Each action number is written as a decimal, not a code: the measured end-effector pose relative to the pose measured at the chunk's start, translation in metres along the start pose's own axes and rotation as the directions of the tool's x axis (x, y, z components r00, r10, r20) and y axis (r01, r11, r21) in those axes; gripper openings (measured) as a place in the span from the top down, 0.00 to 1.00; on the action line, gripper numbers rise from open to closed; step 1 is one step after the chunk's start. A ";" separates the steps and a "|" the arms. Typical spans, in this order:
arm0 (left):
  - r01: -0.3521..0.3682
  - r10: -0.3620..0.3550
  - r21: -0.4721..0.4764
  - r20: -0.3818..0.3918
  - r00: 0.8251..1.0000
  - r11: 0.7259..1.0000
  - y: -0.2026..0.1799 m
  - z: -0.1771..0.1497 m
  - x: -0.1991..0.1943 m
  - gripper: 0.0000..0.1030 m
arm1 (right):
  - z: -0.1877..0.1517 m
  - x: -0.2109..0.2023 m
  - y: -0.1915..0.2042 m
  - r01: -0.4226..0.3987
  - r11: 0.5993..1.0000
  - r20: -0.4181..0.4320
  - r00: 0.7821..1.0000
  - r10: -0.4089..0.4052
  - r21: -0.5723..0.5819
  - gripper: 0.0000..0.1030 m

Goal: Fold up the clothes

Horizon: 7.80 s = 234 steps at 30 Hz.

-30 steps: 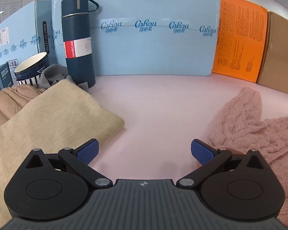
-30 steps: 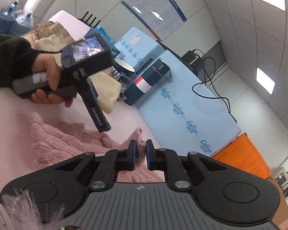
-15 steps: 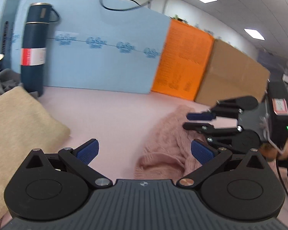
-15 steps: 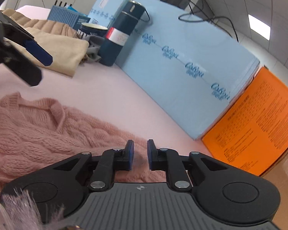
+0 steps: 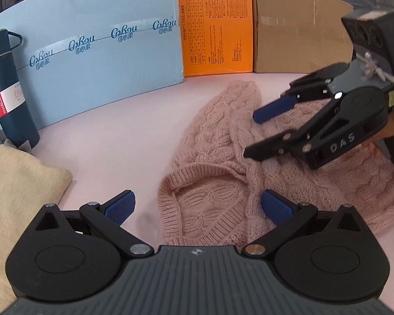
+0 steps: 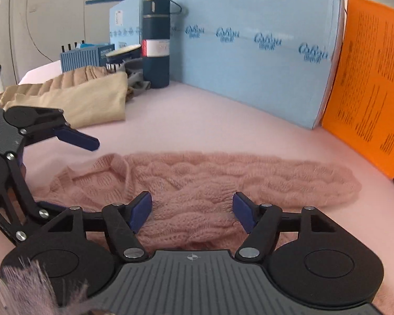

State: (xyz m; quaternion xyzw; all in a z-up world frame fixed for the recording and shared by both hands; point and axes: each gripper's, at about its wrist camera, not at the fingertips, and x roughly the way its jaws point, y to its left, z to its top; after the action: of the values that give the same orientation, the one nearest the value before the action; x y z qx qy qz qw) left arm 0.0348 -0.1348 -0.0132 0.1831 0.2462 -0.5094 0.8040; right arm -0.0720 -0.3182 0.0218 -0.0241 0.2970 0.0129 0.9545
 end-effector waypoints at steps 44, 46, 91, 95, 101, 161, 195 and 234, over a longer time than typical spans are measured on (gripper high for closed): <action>-0.025 0.029 -0.083 0.049 0.998 0.996 0.014 -0.001 -0.008 0.00 | -0.032 -0.005 -0.106 -0.277 0.578 0.152 0.955 0.255 0.768 0.00; -0.031 0.035 -0.080 0.051 0.998 0.996 0.013 -0.001 -0.008 0.00 | -0.032 -0.004 -0.104 -0.293 0.581 0.144 0.946 0.290 0.759 0.00; 0.052 -0.082 0.122 0.252 0.964 0.991 -0.021 0.020 -0.041 0.00 | -0.004 -0.014 -0.032 -0.214 0.957 0.136 0.972 0.189 0.196 0.27; -0.017 -0.029 0.196 0.227 0.974 0.981 -0.037 0.071 -0.019 0.00 | -0.014 0.012 -0.031 -0.265 0.932 0.029 0.963 0.267 0.246 0.18; 0.129 -0.147 0.222 0.066 0.987 0.966 -0.024 0.147 0.068 0.00 | -0.011 -0.008 -0.040 -0.225 0.936 0.048 0.974 0.220 0.270 0.05; 0.366 -0.406 0.203 0.223 0.886 0.908 0.002 0.142 -0.032 0.88 | -0.014 -0.036 -0.027 0.116 0.993 0.309 0.945 -0.107 -0.012 0.08; 0.289 -0.275 -0.340 0.088 0.957 0.895 0.036 0.020 -0.034 0.16 | -0.013 -0.033 0.026 -0.094 0.961 0.008 0.995 0.099 -0.259 0.22; 0.195 -0.188 -0.414 0.056 0.980 0.889 0.022 0.034 -0.023 0.32 | -0.028 -0.006 0.000 -0.053 0.990 -0.057 0.997 0.045 -0.132 0.00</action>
State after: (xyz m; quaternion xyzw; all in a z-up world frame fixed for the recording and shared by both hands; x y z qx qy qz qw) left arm 0.0534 -0.1277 0.0287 -0.0219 0.3605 -0.5229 0.7721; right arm -0.0926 -0.3202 0.0027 -0.0810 0.3217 0.0555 0.9417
